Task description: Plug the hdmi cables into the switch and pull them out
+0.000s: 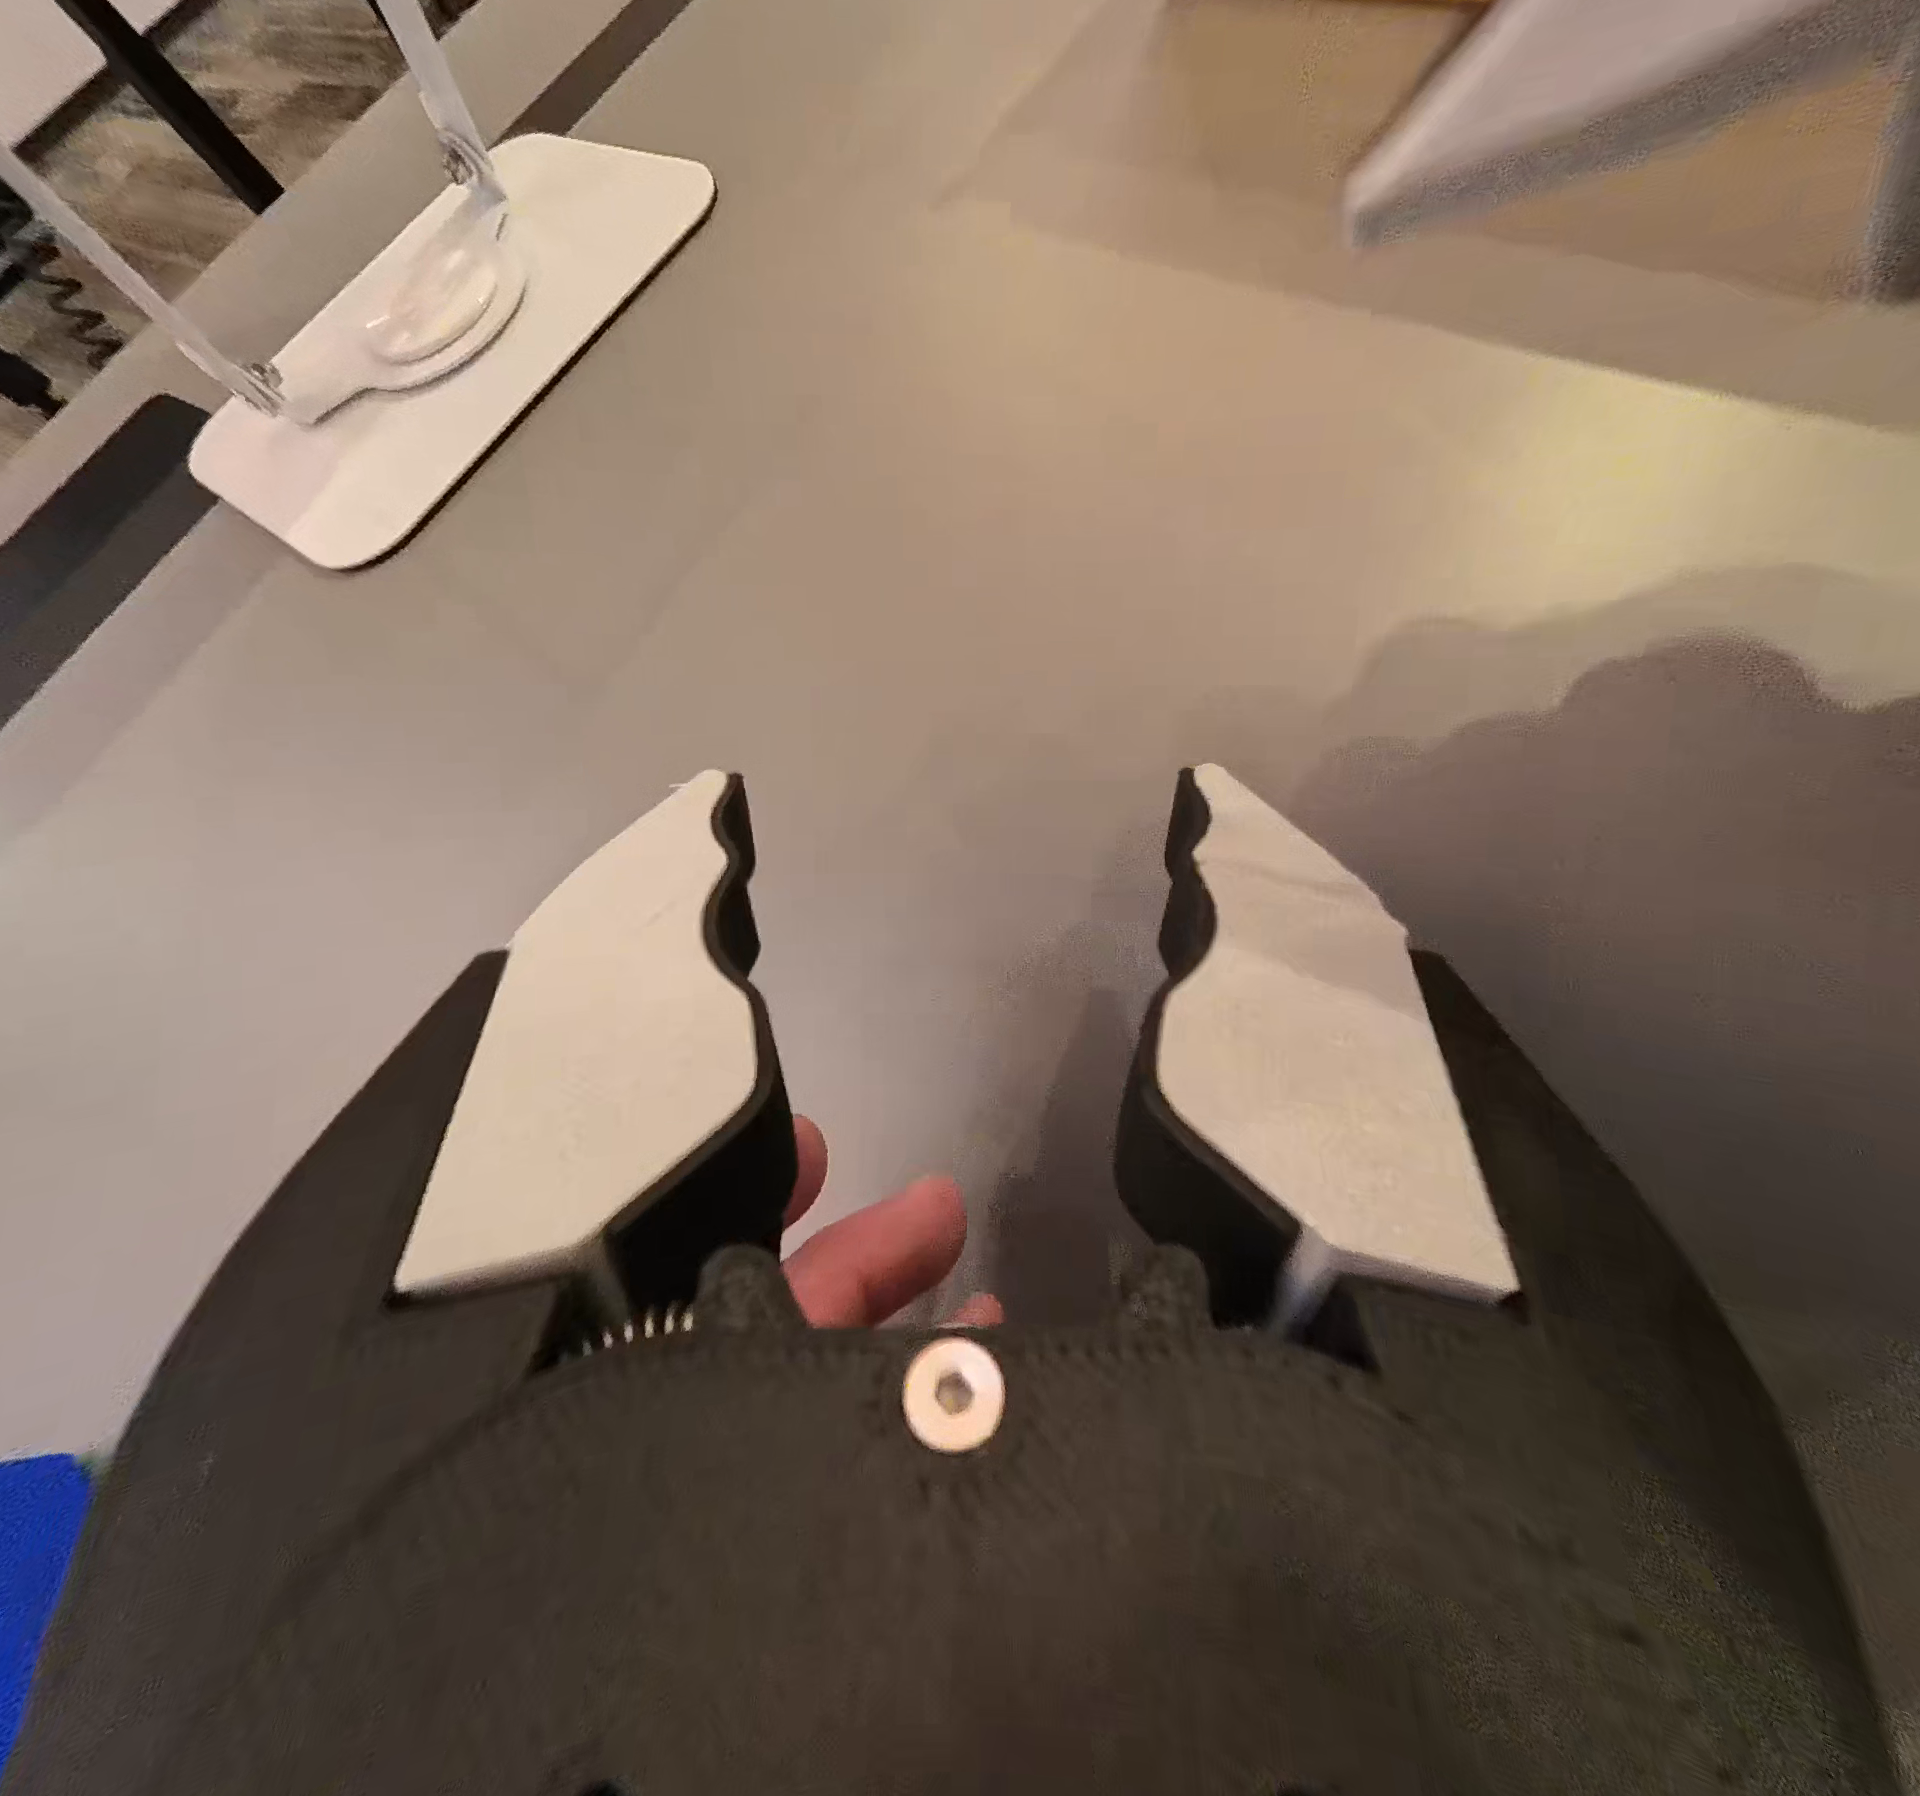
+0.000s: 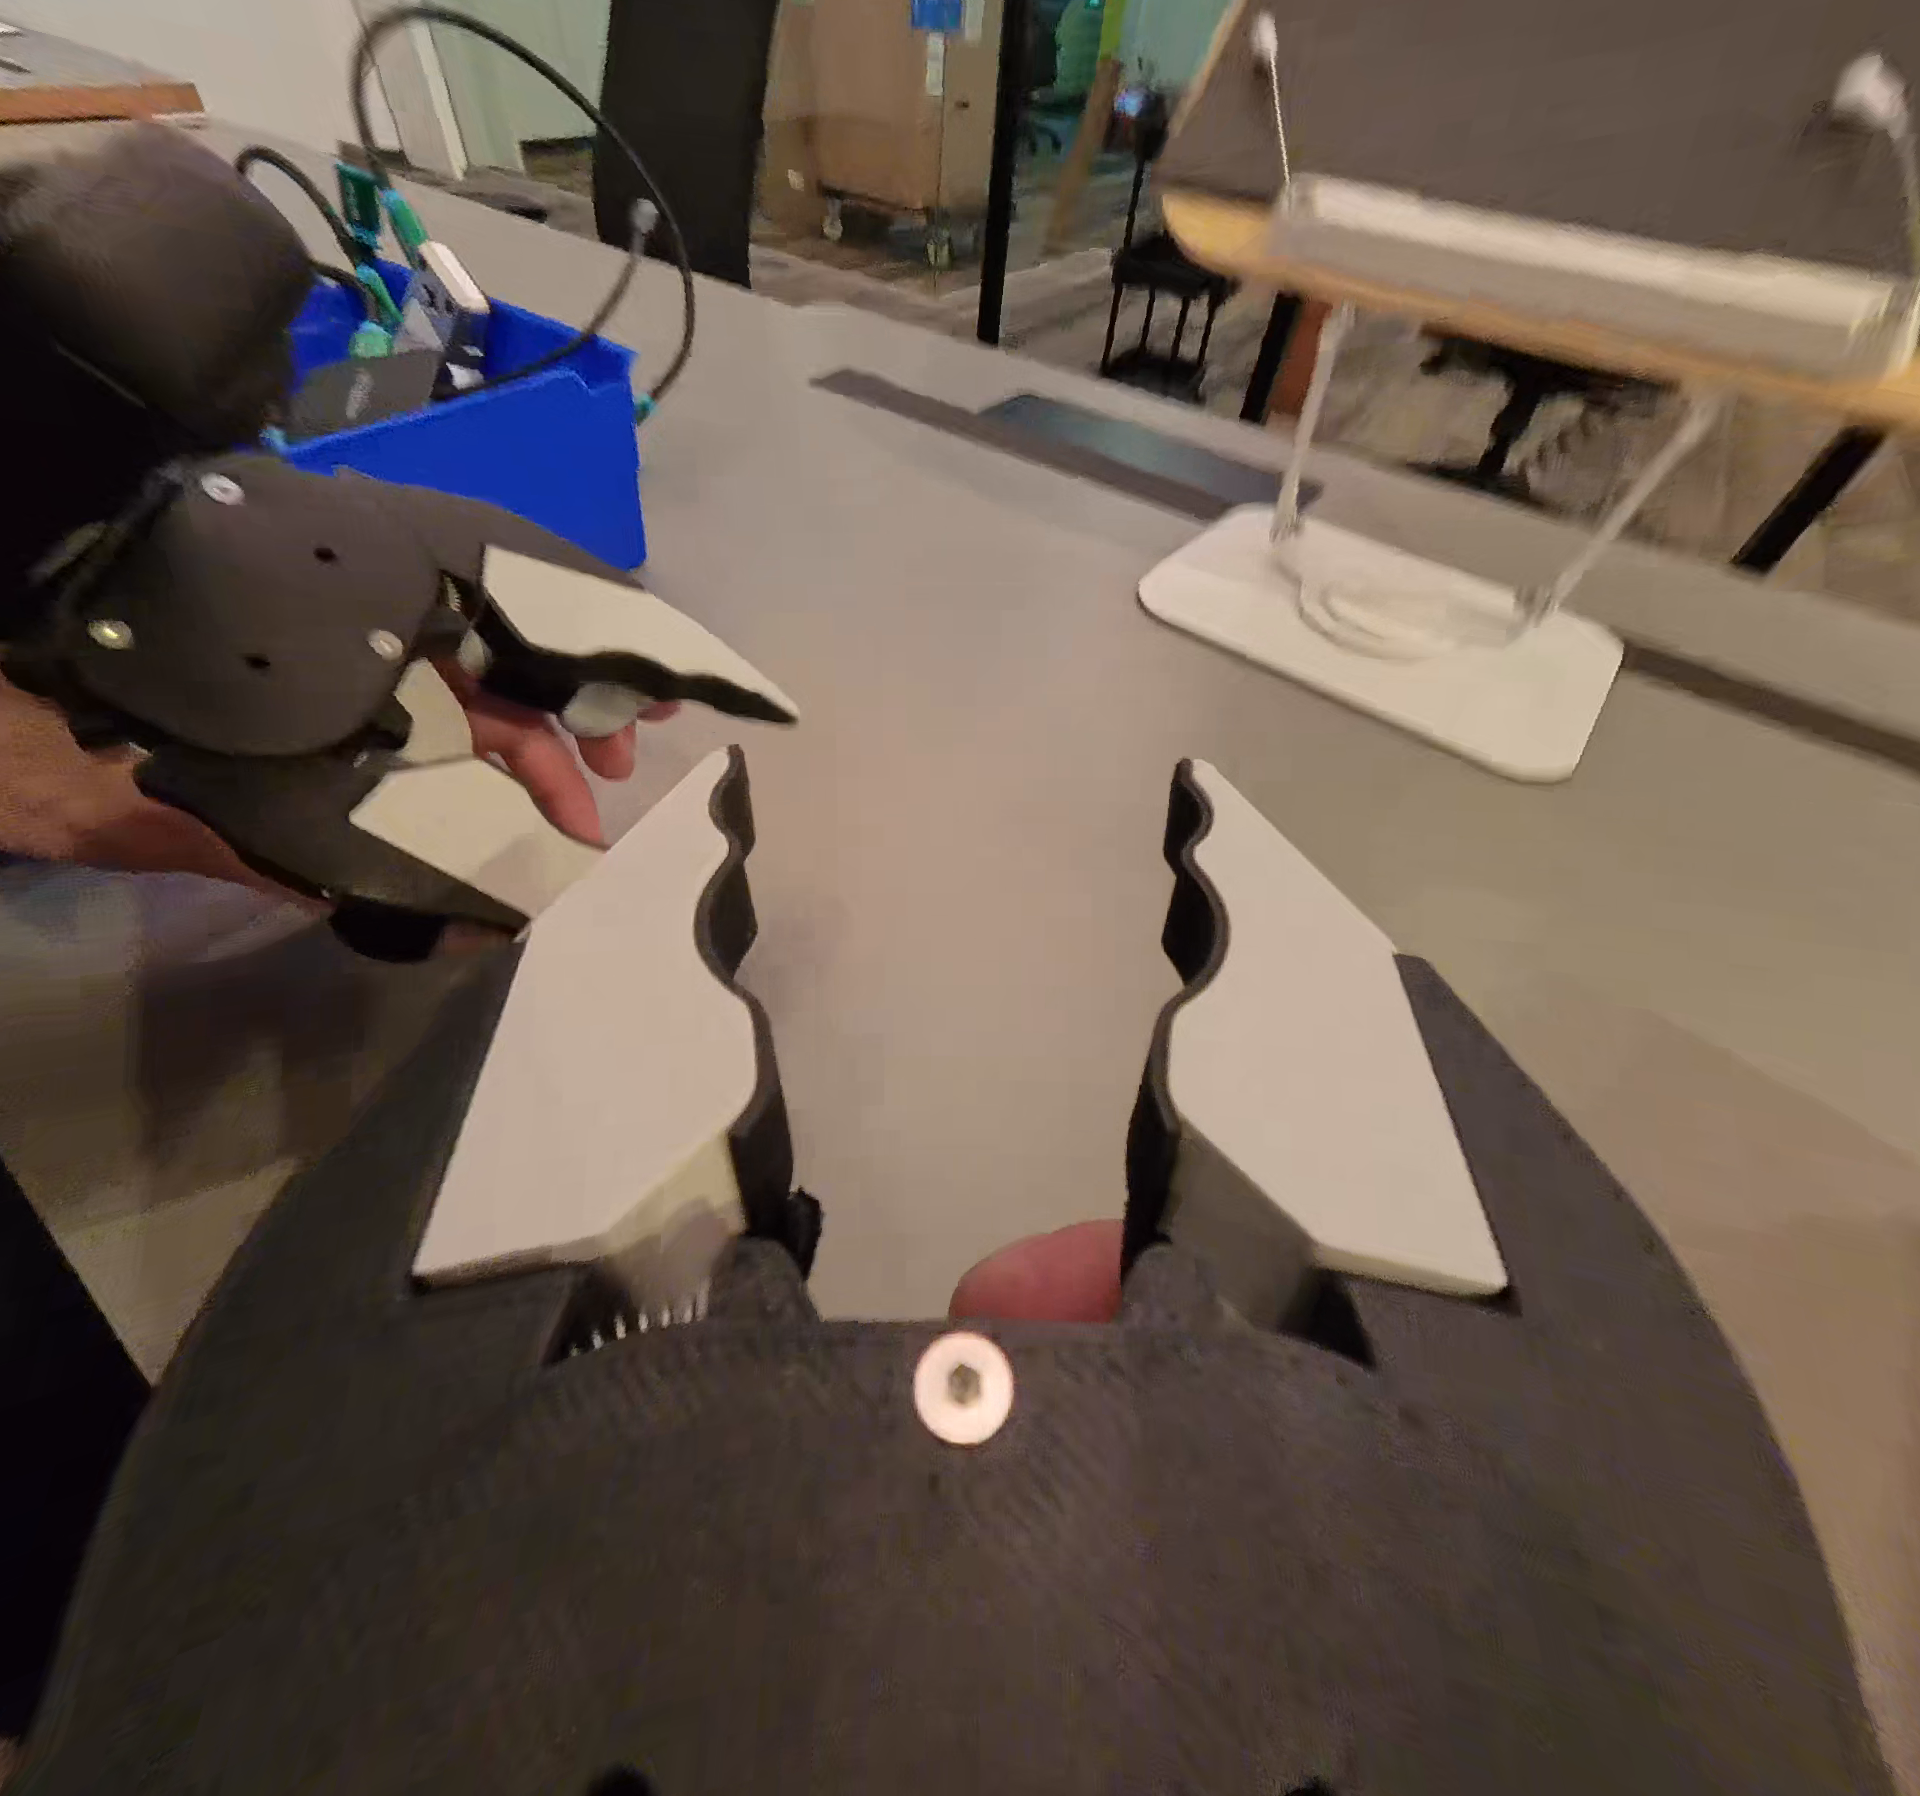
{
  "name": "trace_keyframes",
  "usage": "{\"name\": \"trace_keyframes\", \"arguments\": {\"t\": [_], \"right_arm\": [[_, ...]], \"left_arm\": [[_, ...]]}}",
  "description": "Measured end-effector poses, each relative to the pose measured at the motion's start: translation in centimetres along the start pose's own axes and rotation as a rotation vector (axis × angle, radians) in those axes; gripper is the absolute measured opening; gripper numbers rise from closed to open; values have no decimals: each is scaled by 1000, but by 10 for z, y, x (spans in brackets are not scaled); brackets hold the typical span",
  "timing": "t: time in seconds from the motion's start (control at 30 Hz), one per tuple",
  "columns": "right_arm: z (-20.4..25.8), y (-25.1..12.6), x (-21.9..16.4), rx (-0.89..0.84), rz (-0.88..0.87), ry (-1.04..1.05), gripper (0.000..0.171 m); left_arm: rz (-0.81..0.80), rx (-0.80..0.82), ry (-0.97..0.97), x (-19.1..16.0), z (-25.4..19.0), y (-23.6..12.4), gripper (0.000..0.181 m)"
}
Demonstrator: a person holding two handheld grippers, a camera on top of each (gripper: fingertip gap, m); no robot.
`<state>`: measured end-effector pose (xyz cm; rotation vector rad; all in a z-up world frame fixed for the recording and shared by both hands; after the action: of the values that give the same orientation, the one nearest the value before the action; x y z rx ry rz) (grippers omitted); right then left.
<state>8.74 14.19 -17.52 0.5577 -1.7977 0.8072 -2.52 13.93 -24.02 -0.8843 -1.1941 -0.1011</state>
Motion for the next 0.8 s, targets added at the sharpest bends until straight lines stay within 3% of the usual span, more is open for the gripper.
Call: {"name": "trace_keyframes", "arguments": {"t": [0.23, 0.4, 0.57, 0.8], "right_arm": [[-18, -9, -16, -70, 109, -195, 83], [-2, -6, -7, -75, 113, -248, 84], [29, 13, 0, -17, 120, -342, 84], [43, 37, 8, 72, 72, -327, 80]], "left_arm": [[-97, -70, -40, 35, -27, -7, 73], [-124, -97, -52, 25, -43, -31, 74], [-227, -68, -82, 38, -34, -62, 65], [-222, -4, -125, 29, -21, -75, 63]]}}
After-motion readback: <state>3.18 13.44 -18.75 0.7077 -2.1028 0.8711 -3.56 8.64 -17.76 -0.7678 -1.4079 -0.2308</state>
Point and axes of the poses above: each gripper's, where its closed fingertips meet, y out along the fingers, x out of its top, z = x × y across the jaws, the point moved 4 cm from there along -y, back along the fingers, and after that the axes turned 11 degrees about -y, right-handed, at the moved point
